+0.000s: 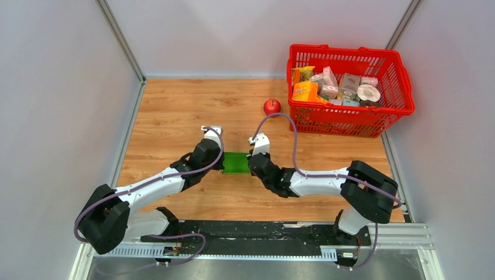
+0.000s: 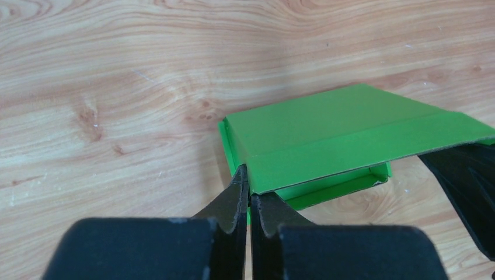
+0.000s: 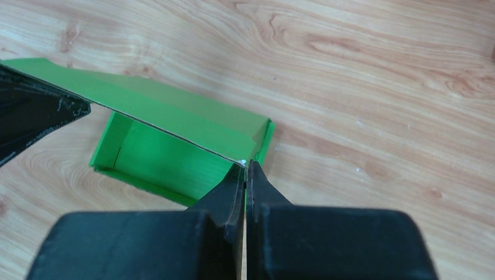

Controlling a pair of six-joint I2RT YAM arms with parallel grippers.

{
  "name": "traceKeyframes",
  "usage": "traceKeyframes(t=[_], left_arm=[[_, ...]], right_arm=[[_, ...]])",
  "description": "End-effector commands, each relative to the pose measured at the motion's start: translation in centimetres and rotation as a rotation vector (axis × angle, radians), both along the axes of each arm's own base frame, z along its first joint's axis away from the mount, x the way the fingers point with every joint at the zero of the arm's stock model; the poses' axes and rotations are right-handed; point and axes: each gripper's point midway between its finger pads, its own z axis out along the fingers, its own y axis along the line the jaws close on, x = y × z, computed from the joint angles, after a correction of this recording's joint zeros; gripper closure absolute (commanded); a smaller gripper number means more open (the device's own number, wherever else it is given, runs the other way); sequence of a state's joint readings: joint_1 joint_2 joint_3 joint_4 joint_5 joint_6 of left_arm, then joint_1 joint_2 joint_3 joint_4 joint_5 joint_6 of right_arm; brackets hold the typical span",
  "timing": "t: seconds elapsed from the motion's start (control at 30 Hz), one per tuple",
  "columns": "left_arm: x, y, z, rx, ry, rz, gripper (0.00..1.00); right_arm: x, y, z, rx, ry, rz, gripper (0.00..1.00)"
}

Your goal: Fold the paper box

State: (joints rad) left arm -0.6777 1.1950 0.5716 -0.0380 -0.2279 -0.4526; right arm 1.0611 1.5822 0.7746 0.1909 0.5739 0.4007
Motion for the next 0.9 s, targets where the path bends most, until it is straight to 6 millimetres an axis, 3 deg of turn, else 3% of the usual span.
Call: traceKeyframes(t=[0.0, 0.3, 0.47, 0.6, 0.67, 0.73, 0.8, 0.83, 0.87], left_arm=[[-1.1, -1.1, 0.3, -0.074, -0.04, -0.018, 0.97], [-2.3, -0.1, -1.3, -0.073, -0.062, 0.005, 0.99], [-2.4, 0.5, -1.4, -0.056, -0.079, 0.017, 0.99], [-2.5, 0.9, -1.4, -0.033, -0.087, 0.015, 0.99], [-2.6, 1.1, -1.2, -0.024, -0.1, 0.019, 0.99], [-2.7, 1.2, -1.2, -0.015, -0.102, 0.021, 0.99], [-2.7, 1.3, -1.1, -0.011, -0.104, 0.025, 0.99], [-2.9, 1.3, -1.1, -0.003, -0.1, 0.024, 0.99], [-2.8, 1.4, -0.8, 0.006, -0.11, 0.033, 0.99]], right_arm=[[-1.0, 0.3, 1.0, 0.075, -0.08, -0.054, 1.0], [-2.7, -0.6, -0.9, 0.085, -0.066, -0.078, 0.96], [-3.9, -1.4, -1.2, 0.012, 0.002, -0.056, 0.68], [-6.6, -1.6, -0.4, 0.044, 0.1, 0.051, 0.45], [-7.7, -2.7, -0.8, 0.036, 0.151, 0.056, 0.33], [-8.4, -3.4, 0.4, 0.08, 0.189, 0.063, 0.24], [-8.9, -2.9, 2.3, 0.184, 0.258, 0.057, 0.21], [-8.3, -3.9, 2.3, 0.198, 0.311, 0.01, 0.2], [-7.9, -3.2, 3.9, 0.304, 0.368, -0.033, 0.2]])
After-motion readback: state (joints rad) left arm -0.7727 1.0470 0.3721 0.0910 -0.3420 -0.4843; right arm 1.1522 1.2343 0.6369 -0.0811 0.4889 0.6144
